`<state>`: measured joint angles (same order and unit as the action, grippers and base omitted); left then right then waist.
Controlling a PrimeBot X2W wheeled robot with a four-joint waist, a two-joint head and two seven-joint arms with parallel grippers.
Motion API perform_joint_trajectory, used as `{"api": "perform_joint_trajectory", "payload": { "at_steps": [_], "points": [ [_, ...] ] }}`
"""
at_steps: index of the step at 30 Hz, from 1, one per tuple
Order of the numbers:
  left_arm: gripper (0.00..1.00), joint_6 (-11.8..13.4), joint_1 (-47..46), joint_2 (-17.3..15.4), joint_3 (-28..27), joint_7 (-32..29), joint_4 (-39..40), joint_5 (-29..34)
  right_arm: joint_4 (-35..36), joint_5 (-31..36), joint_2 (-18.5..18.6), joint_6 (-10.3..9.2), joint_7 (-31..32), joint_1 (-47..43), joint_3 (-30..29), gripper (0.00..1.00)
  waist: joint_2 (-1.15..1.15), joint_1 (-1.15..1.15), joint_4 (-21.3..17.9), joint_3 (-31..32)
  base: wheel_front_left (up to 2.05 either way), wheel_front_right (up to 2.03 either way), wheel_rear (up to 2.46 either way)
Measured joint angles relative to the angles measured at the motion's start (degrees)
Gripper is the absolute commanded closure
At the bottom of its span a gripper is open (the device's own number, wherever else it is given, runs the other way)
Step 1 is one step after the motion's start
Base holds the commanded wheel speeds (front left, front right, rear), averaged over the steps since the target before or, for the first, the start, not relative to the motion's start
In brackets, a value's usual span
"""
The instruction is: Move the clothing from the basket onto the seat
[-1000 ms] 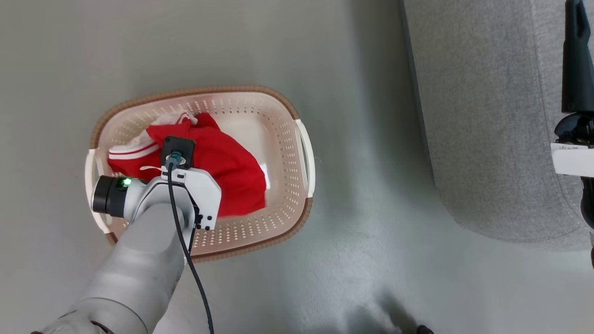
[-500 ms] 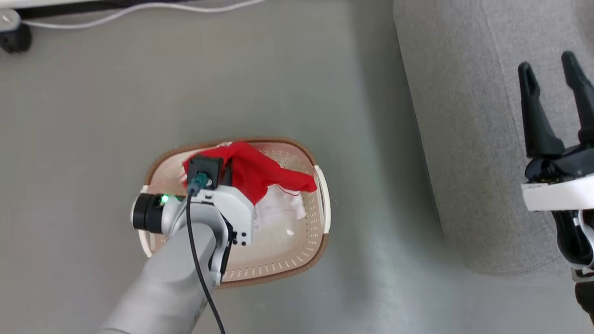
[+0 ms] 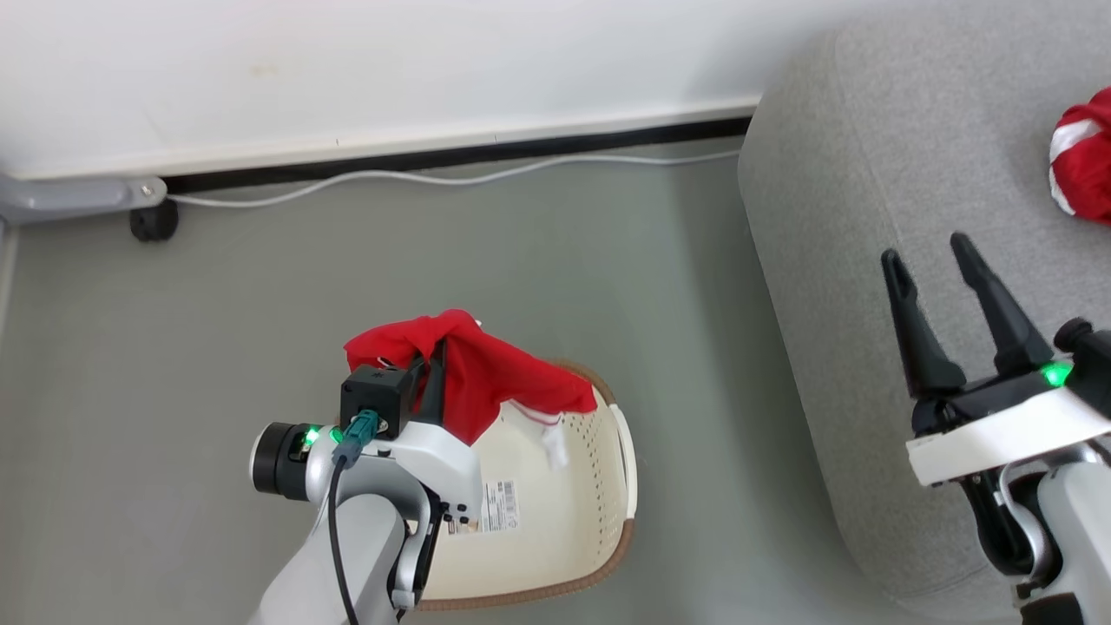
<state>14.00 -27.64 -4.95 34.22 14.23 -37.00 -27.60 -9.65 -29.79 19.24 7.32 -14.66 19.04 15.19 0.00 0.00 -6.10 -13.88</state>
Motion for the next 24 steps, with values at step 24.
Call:
{"api": "perform_joint_trajectory", "payload": {
  "at_steps": [24],
  "points": [
    [1.00,-11.1,7.5,-1.3,-2.2,-0.1,18.7,8.3,-6.5,2.0,-3.7,0.00,0.0,-6.8,1.8,0.00,0.00,0.00,0.9,10.7,0.00,0.00,0.00]
  ]
}}
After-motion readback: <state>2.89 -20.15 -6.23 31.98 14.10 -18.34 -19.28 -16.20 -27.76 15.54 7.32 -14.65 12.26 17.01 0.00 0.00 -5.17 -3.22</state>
